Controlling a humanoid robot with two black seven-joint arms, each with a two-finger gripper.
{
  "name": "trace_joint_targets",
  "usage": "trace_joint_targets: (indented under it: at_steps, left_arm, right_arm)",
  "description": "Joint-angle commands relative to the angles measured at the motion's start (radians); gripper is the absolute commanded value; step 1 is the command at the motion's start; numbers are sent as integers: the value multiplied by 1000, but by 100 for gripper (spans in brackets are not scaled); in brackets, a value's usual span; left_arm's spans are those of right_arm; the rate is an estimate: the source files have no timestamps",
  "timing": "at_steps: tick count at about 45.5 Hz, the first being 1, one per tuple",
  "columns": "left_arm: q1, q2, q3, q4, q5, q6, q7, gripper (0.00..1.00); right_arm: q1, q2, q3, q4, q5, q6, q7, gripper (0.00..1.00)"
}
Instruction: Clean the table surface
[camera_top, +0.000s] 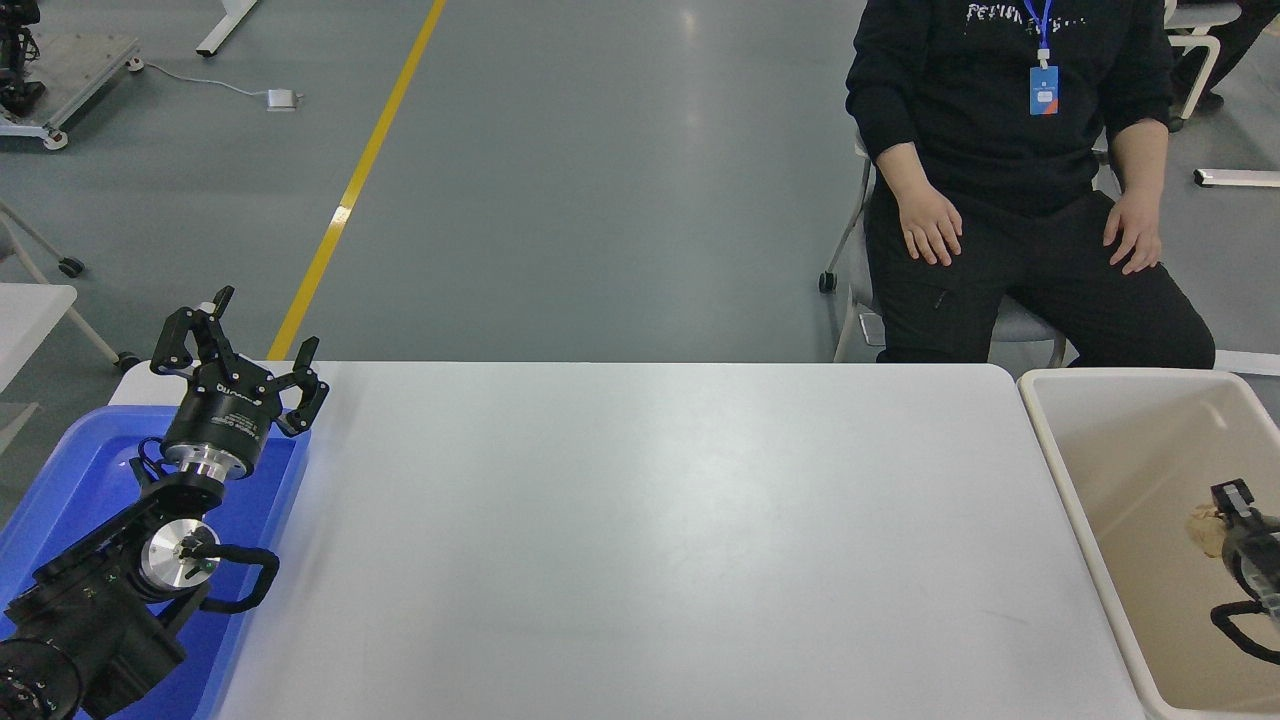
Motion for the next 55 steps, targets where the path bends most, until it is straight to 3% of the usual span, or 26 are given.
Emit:
trace_joint_targets:
  at_steps: [1,7,12,24,30,40,55]
  left_arm:
    - [0,1,0,0,0,0,0,100]
    - [0,0,0,0,0,0,0,100]
    - [0,1,-1,0,0,0,0,100]
    - [0,1,0,0,0,0,0,100]
    - [0,0,0,0,0,0,0,100]
    - [0,0,0,1,0,0,0,100]
    - [0,0,0,0,0,0,0,100]
  right_arm:
    - [3,4,1,4,4,-47,0,69]
    - [3,3,1,11,4,-47,0,89]
    - [3,4,1,16,6,-44,0,97]
    - [32,-2,24,20,6,-36,0,98]
    - [90,-46,182,48,6,-36,0,98]
    - [238,-154,492,197,6,-34,1,98]
    - [405,-267,563,411,6,-33,6,98]
